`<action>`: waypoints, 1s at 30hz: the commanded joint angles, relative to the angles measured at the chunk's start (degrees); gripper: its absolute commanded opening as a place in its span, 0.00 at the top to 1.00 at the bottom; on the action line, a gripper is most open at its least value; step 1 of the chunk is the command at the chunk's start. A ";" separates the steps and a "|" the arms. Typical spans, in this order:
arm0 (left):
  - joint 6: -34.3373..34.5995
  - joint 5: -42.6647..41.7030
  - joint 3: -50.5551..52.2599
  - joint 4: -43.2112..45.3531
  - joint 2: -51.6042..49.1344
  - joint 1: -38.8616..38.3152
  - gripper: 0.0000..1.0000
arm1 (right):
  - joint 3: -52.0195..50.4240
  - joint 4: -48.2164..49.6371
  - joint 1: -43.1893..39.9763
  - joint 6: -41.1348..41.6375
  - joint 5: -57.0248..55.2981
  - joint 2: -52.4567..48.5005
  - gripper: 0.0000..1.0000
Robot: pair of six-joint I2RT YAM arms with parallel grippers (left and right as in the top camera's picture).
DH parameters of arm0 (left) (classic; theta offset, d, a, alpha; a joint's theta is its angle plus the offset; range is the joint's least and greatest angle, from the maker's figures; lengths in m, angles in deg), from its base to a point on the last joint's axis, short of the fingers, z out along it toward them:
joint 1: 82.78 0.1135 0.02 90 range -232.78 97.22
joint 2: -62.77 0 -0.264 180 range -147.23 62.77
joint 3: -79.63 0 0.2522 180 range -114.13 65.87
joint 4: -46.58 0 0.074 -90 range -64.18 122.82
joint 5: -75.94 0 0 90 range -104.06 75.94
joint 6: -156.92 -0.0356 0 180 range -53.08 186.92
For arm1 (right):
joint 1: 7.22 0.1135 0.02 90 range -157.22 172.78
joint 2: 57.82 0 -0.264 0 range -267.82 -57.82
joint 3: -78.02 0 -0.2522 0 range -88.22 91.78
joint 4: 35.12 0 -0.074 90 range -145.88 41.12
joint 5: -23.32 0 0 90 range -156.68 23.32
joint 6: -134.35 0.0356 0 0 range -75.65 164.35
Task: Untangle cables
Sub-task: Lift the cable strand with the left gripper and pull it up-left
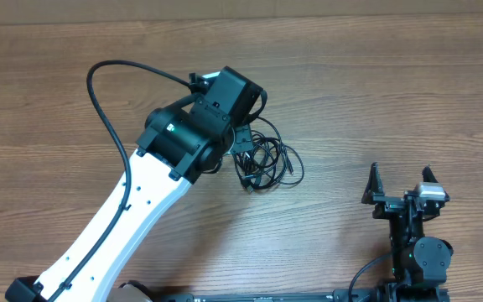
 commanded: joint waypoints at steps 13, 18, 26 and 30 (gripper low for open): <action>-2.82 -2.36 -29.66 0.57 4.28 0.31 0.96 | -0.57 0.24 0.13 0.15 -0.28 0.46 0.00; -5.16 4.35 -29.40 -4.37 5.07 0.31 0.96 | -0.57 0.24 0.13 0.15 -0.31 0.46 0.00; -5.16 4.85 -29.53 -1.70 4.13 0.31 0.96 | -0.57 0.24 0.13 0.15 -0.31 0.46 0.00; -5.20 -2.27 -29.62 7.50 4.90 0.31 0.96 | -0.57 0.24 0.13 0.15 -0.31 0.46 0.00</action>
